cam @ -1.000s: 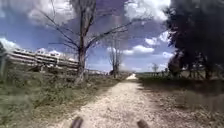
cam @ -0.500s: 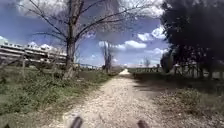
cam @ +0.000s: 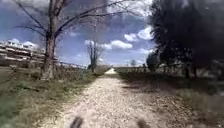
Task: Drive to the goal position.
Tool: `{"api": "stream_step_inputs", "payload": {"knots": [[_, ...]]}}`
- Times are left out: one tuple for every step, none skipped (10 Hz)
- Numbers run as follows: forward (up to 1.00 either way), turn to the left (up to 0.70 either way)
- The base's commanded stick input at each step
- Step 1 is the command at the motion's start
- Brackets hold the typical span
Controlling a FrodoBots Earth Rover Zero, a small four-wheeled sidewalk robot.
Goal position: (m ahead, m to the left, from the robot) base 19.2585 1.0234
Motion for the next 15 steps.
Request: {"api": "stream_step_inputs", "payload": {"knots": [[1.0,0.0],[1.0,0.0],[1.0,0.0],[1.0,0.0],[1.0,0.0],[1.0,0.0],[1.0,0.0],[1.0,0.0],[1.0,0.0],[1.0,0.0],[1.0,0.0],[1.0,0.0],[1.0,0.0],[1.0,0.0],[1.0,0.0]]}}
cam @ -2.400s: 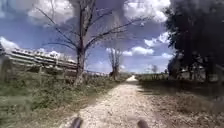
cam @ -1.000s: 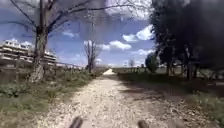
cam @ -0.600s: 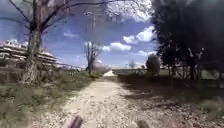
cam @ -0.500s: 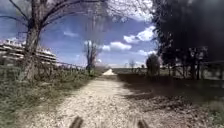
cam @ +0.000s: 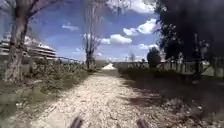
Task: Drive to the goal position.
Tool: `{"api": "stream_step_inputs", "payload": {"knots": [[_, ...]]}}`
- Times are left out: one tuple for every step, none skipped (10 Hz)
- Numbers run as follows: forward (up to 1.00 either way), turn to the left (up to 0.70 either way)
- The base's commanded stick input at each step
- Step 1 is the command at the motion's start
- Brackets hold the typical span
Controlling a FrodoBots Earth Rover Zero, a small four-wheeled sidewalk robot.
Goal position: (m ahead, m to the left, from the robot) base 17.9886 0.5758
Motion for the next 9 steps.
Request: {"api": "stream_step_inputs", "payload": {"knots": [[1.0,0.0],[1.0,0.0],[1.0,0.0],[1.0,0.0],[1.0,0.0],[1.0,0.0],[1.0,0.0],[1.0,0.0],[1.0,0.0]]}}
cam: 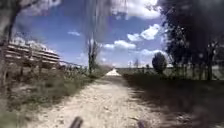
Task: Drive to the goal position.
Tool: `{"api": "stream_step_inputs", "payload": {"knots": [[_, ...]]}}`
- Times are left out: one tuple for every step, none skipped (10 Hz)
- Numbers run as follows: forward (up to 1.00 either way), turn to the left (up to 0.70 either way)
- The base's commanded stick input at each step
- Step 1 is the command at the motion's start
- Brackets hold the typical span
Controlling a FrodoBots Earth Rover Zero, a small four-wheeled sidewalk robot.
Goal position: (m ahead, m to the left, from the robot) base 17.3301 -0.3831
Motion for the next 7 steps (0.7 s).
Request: {"api": "stream_step_inputs", "payload": {"knots": [[1.0,0.0],[1.0,0.0],[1.0,0.0],[1.0,0.0],[1.0,0.0],[1.0,0.0],[1.0,0.0]]}}
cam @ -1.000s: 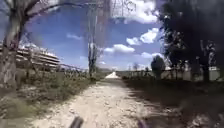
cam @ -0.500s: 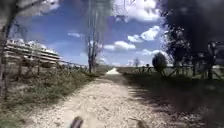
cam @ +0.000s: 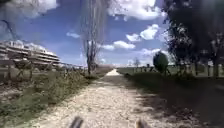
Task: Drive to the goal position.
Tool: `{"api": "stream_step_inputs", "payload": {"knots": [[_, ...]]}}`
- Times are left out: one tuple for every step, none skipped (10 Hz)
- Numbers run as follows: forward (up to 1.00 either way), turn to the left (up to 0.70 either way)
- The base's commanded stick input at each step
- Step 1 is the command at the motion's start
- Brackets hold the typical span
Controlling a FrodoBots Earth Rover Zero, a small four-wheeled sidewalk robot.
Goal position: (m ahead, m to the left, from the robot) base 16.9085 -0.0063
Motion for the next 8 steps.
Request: {"api": "stream_step_inputs", "payload": {"knots": [[1.0,0.0],[1.0,0.0],[1.0,0.0],[1.0,0.0],[1.0,0.0],[1.0,0.0],[1.0,0.0],[1.0,0.0]]}}
